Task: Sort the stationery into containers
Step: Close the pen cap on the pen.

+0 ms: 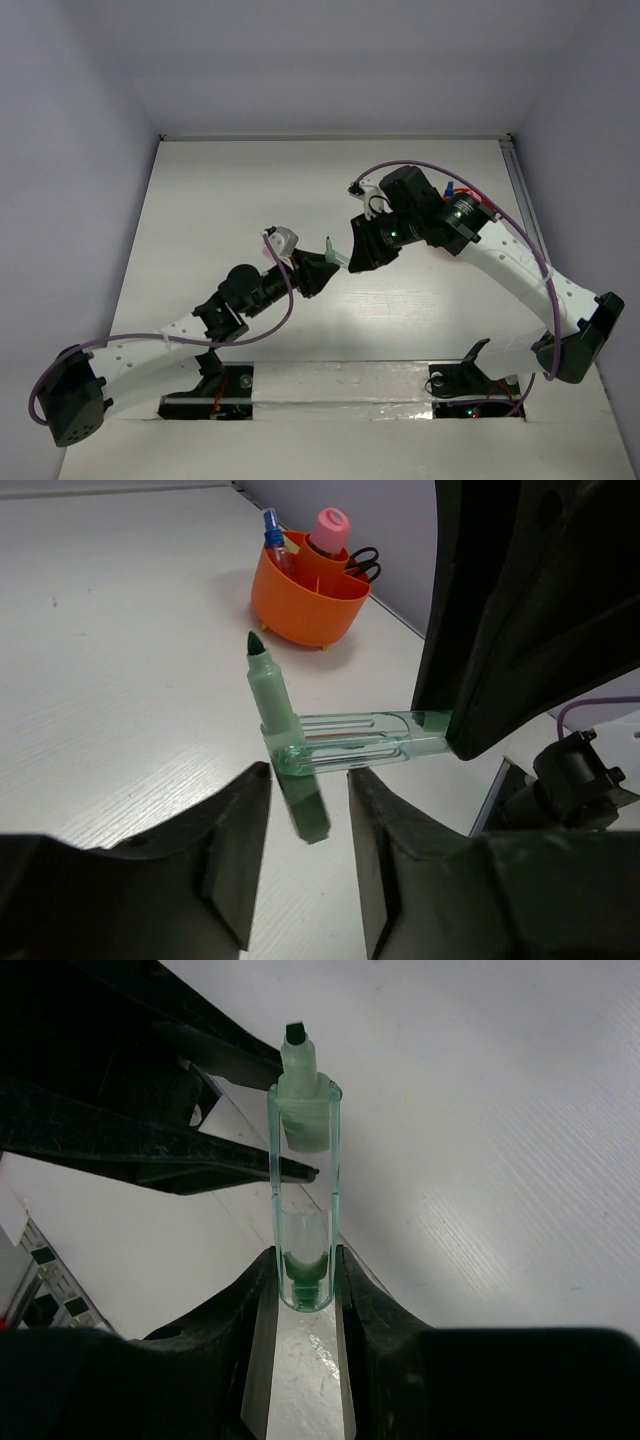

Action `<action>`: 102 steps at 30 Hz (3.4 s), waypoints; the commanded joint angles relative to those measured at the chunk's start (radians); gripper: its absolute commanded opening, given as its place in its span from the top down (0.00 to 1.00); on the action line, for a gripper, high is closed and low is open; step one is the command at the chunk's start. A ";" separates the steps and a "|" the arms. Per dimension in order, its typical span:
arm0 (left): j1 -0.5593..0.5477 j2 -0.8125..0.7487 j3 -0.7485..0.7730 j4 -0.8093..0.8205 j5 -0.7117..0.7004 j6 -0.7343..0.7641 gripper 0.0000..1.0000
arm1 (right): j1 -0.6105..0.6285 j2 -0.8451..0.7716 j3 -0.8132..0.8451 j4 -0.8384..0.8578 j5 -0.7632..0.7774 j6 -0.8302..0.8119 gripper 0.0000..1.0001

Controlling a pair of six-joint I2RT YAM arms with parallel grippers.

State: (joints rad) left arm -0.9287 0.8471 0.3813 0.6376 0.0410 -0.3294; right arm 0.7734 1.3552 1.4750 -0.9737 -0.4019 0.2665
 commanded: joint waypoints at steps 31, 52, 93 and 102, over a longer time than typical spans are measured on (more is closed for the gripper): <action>-0.117 0.036 0.083 -0.052 -0.116 0.055 1.00 | -0.010 -0.036 0.160 0.125 0.199 0.010 1.00; -0.154 0.035 0.111 -0.038 -0.081 0.055 1.00 | -0.010 0.058 0.182 0.288 0.232 0.020 1.00; -0.154 0.024 0.289 -0.098 -0.289 0.056 1.00 | 0.124 -0.120 -0.353 0.501 0.229 0.168 1.00; -0.145 0.049 0.412 -0.121 -0.317 0.104 1.00 | 0.179 -0.131 -0.521 0.599 0.262 0.238 1.00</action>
State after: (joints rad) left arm -1.0851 0.9287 0.6151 0.1867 -0.2226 -0.2615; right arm 0.8921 1.1908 1.0500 -0.2420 -0.0822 0.4534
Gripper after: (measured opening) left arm 0.152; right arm 0.306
